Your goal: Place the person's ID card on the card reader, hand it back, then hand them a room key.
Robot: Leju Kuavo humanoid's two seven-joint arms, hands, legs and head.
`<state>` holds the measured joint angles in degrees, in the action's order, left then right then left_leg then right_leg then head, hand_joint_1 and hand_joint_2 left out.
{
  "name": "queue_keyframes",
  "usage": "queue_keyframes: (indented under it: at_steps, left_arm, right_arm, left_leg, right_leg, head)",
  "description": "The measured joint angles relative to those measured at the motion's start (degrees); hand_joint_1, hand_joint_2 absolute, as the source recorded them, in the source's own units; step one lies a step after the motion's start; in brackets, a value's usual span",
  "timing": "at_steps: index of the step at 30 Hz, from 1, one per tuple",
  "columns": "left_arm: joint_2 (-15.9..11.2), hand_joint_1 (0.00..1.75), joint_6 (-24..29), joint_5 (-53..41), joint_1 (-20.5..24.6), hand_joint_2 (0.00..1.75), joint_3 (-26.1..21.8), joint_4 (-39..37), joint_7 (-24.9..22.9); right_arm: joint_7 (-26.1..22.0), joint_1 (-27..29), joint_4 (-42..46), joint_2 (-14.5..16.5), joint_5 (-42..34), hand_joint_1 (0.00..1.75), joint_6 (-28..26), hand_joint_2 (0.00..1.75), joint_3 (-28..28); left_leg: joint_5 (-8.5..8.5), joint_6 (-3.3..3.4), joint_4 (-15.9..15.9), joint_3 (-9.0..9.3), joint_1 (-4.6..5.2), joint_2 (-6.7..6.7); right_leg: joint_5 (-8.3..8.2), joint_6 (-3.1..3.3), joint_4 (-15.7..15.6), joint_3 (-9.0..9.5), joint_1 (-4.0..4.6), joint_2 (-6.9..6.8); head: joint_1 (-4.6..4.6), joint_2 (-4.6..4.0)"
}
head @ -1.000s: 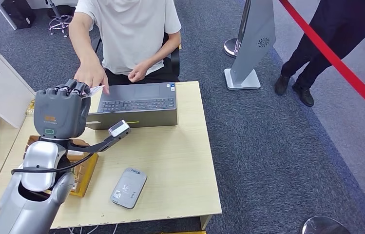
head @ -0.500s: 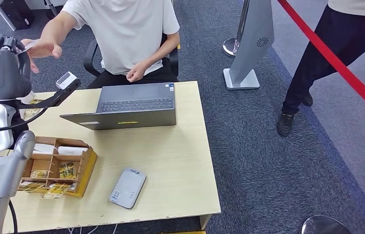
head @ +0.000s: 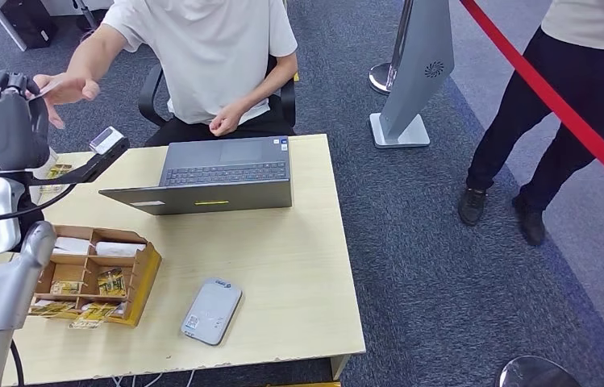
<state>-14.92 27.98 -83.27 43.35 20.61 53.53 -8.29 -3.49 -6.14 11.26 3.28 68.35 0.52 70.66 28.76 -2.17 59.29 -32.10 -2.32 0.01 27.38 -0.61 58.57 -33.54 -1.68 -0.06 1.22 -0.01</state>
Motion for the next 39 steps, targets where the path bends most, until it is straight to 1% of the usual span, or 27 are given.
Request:
queue_keyframes:
  at_steps: [1,5,23,39]
  left_arm:
    - [-0.1,1.75,0.0,0.0,-0.3,1.75,-0.1,0.0,0.0]
    - [-0.3,0.0,-0.1,-0.1,-1.1,1.75,-0.2,0.1,0.0]
    - [-0.3,0.0,0.1,-0.4,-4.4,1.75,-2.4,2.8,1.2]
    - [-0.3,0.0,0.1,-0.5,-4.8,1.75,-2.6,3.1,1.3]
  right_arm:
    - [0.0,0.0,0.0,0.0,0.0,0.0,0.0,1.75,0.0]
    - [0.0,0.0,0.0,0.0,0.0,0.0,0.0,1.75,0.0]
    - [0.0,0.0,0.0,0.0,-0.3,0.0,-0.1,1.75,0.0]
    - [0.0,0.0,0.0,0.0,-0.4,0.0,-0.1,1.75,0.0]
  left_leg:
    - [0.0,0.0,0.0,0.0,0.0,0.0]
    - [0.0,0.0,0.0,-0.01,0.0,0.0]
    - [0.0,0.0,0.0,-0.01,0.01,0.0]
    - [0.0,0.0,0.0,-0.01,0.01,0.0]
  right_leg:
    - [0.0,0.0,0.0,0.0,0.0,0.0]
    - [0.0,0.0,0.0,0.0,0.0,0.0]
    - [0.0,0.0,0.0,-0.01,0.0,0.0]
    - [0.0,0.0,0.0,-0.01,-0.01,0.0]
  head:
    - [0.01,0.0]
    - [0.01,0.01]
    - [0.0,0.0]
    - [0.0,0.0]
